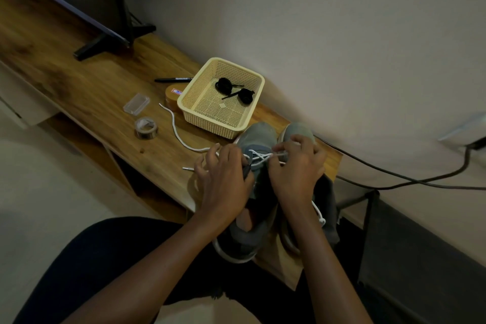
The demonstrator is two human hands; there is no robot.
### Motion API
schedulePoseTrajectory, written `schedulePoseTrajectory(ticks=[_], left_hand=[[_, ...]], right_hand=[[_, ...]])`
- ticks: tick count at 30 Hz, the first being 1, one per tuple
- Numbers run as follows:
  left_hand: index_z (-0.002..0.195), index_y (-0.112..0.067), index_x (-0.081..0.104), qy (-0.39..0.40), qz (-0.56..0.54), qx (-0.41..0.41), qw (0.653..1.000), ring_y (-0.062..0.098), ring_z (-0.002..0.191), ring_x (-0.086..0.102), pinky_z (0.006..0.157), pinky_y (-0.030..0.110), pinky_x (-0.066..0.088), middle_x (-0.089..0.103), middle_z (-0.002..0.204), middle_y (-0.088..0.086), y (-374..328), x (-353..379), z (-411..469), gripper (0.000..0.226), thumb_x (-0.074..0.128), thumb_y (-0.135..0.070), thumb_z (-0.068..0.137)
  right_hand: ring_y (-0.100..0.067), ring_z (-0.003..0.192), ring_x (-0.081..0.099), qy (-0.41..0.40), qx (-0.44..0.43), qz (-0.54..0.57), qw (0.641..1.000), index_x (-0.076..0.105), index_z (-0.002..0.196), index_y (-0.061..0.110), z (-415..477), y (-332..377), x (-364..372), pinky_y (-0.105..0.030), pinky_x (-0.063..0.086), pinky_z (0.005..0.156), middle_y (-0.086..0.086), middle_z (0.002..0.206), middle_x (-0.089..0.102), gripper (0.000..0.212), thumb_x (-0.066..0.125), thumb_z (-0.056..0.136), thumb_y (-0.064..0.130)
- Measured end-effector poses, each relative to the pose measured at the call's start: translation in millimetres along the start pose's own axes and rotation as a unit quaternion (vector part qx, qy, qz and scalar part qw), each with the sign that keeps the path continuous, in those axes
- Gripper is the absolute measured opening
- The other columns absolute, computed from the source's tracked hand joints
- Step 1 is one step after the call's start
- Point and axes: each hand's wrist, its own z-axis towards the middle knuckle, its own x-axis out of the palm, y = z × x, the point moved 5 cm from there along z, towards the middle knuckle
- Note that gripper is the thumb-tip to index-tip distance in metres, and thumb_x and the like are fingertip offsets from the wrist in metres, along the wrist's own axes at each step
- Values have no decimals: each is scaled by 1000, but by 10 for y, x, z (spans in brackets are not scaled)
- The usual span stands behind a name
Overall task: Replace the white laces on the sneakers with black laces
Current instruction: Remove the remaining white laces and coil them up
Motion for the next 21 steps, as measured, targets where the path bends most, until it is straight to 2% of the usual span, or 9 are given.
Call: schedulePoseTrajectory(ticks=[2,5,9,15,19,21], left_hand=[[101,-26,39,-4,1,1,1000,18,140,14,110,42,5,45,126,-10,4,3,-1,18,53,-29,90],[111,-23,43,2,0,-3,1000,18,141,13,110,41,3,45,126,-10,11,17,1,24,54,-29,90],[111,-23,42,6,5,-4,1000,19,141,14,111,43,4,45,126,-10,4,8,3,25,54,-30,90],[105,-23,41,15,-13,-13,1000,20,141,14,111,45,8,44,129,-8,-10,-18,4,18,52,-28,91],[111,-21,43,13,-12,-13,1000,20,141,14,111,43,6,43,132,-9,3,-5,6,23,53,-29,92],[112,-21,43,16,-14,-15,1000,19,141,14,111,43,6,43,131,-9,5,0,6,25,53,-30,92]], right_hand=[[-32,130,26,26,-54,-14,998,72,96,20,-31,74,59,-46,21,102,-4,137,47,22,66,76,12],[-38,135,23,63,-107,-66,990,75,91,19,-73,128,139,-52,18,101,-5,140,47,19,67,74,14],[-32,138,18,81,-94,-85,989,75,92,19,-60,90,137,-46,12,104,1,139,46,14,64,82,17],[-27,131,25,33,-5,-45,998,73,89,20,37,-14,-16,-41,19,101,3,133,51,10,65,82,19],[-29,135,18,57,-65,-60,994,73,94,23,-33,78,87,-45,13,105,2,142,43,19,65,77,20],[-33,137,18,61,-94,-84,990,74,93,23,-62,109,123,-49,10,105,1,143,44,17,66,77,22]])
